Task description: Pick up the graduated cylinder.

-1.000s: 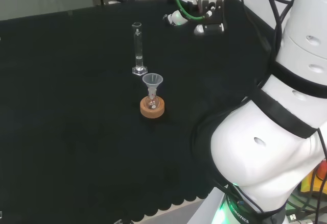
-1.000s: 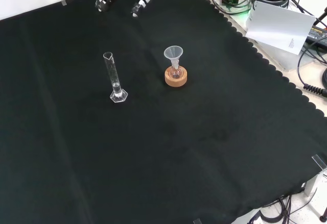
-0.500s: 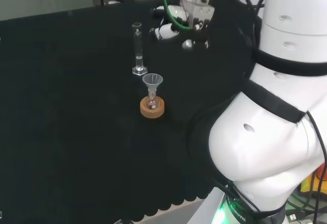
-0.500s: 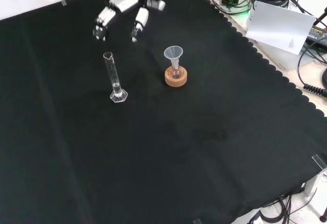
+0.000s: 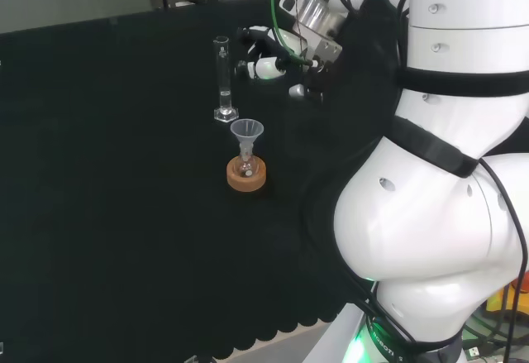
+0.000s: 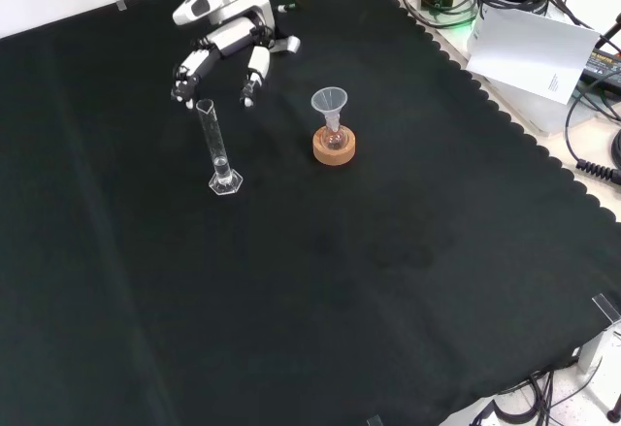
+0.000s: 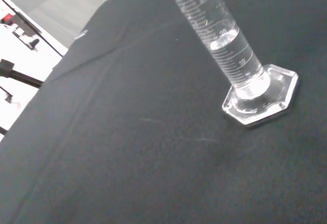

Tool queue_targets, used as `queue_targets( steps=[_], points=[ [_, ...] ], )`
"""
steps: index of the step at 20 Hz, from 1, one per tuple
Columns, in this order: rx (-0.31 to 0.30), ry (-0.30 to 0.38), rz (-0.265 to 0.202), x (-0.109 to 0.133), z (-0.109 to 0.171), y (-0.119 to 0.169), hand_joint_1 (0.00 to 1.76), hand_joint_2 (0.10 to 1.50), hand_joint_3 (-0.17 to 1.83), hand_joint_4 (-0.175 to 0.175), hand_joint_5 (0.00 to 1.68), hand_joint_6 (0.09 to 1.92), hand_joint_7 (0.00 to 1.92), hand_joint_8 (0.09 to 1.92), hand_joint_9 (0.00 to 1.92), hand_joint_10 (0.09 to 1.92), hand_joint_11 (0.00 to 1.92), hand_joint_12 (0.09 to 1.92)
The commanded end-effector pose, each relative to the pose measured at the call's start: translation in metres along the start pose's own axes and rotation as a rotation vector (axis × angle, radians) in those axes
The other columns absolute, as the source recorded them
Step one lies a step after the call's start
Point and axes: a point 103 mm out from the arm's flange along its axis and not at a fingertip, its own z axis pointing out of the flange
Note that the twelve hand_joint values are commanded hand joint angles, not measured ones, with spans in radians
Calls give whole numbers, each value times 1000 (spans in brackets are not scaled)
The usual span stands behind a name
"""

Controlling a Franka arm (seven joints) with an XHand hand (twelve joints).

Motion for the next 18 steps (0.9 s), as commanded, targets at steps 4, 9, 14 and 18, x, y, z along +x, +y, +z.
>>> queue_targets(
  steps=[4, 9, 14, 18],
  points=[
    [-41, 121, -83, -2, 23, 17, 862, 978, -175, -59, 365, 87, 255, 667, 512, 637, 339, 1321],
    [-53, 168, -106, 3, 34, 23, 904, 979, -175, -64, 412, 87, 347, 664, 592, 599, 402, 1292],
    [-71, 239, -113, 3, 44, 29, 944, 985, -175, -65, 447, 87, 389, 654, 634, 570, 458, 1266],
    [-77, 280, -105, -3, 51, 32, 964, 987, -175, -64, 457, 87, 396, 652, 643, 560, 475, 1254]
  ],
)
